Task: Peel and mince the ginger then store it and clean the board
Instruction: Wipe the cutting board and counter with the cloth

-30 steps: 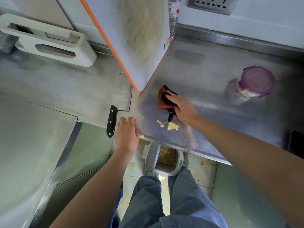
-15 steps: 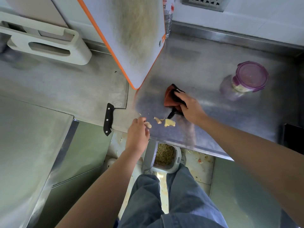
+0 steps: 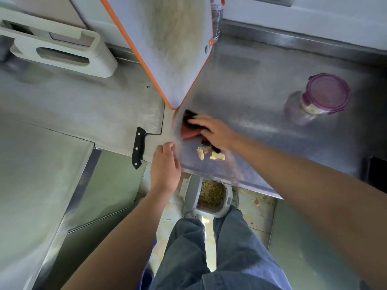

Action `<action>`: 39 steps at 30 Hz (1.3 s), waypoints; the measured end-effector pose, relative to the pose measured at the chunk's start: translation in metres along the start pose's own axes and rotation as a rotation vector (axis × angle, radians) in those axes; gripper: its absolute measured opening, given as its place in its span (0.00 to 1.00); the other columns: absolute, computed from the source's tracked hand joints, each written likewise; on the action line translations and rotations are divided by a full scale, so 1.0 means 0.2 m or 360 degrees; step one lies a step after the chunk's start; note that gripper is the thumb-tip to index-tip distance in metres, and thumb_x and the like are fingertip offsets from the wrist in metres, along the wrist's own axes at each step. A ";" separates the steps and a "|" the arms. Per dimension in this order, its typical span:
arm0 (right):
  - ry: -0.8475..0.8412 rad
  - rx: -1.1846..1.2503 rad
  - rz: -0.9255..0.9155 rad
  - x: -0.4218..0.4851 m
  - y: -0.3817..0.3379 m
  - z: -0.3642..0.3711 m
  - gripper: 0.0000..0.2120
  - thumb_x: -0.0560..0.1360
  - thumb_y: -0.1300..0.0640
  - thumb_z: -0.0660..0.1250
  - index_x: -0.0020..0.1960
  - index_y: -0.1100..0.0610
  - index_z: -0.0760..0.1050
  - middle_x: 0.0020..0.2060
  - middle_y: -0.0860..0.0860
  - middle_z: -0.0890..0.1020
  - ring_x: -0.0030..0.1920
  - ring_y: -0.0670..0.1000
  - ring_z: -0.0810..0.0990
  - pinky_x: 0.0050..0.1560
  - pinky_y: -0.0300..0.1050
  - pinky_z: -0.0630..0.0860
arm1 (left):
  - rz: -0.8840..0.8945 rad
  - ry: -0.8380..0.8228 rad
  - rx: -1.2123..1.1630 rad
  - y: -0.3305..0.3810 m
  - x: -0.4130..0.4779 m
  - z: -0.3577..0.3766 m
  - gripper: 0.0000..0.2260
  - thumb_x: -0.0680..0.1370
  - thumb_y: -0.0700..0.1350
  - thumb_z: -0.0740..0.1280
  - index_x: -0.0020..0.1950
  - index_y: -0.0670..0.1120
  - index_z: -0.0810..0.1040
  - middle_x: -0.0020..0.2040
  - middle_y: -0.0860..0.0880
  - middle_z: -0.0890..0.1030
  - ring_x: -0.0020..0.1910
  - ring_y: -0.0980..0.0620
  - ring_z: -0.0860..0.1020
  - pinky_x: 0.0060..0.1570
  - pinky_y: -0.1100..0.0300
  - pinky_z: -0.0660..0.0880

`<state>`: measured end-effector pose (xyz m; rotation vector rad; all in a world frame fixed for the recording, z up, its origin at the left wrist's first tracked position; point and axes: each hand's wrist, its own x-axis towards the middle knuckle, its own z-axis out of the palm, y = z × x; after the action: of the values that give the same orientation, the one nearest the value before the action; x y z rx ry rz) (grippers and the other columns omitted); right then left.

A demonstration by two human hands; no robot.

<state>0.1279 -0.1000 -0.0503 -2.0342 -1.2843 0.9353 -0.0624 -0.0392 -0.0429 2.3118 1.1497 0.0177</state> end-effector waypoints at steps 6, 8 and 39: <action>-0.0542 -0.0098 -0.0050 -0.02 -0.04 0.01 0.29 0.74 0.74 0.50 0.66 0.52 0.75 0.70 0.49 0.69 0.71 0.50 0.64 0.74 0.44 0.53 | -0.0063 0.0039 -0.0055 0.01 -0.01 0.00 0.18 0.77 0.33 0.59 0.68 0.39 0.67 0.58 0.42 0.74 0.59 0.44 0.72 0.55 0.54 0.70; -0.0542 -0.0105 -0.0061 -0.06 -0.02 0.00 0.29 0.73 0.75 0.51 0.63 0.55 0.77 0.69 0.50 0.71 0.72 0.49 0.64 0.76 0.45 0.48 | -0.0073 0.0022 -0.0031 0.01 -0.01 0.00 0.18 0.78 0.34 0.59 0.68 0.39 0.67 0.59 0.42 0.73 0.59 0.44 0.72 0.55 0.54 0.70; 0.0741 0.0338 0.0495 -0.63 0.11 0.01 0.28 0.71 0.76 0.51 0.61 0.56 0.79 0.65 0.53 0.75 0.67 0.50 0.70 0.69 0.33 0.59 | 0.0197 -0.0331 0.0430 0.02 -0.14 0.05 0.25 0.80 0.38 0.57 0.77 0.43 0.55 0.79 0.44 0.49 0.77 0.43 0.47 0.76 0.50 0.52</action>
<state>0.0999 -0.2246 -0.0341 -2.1448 -0.6098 0.6360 -0.0741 -0.0656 -0.0428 2.5451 0.9515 -0.3441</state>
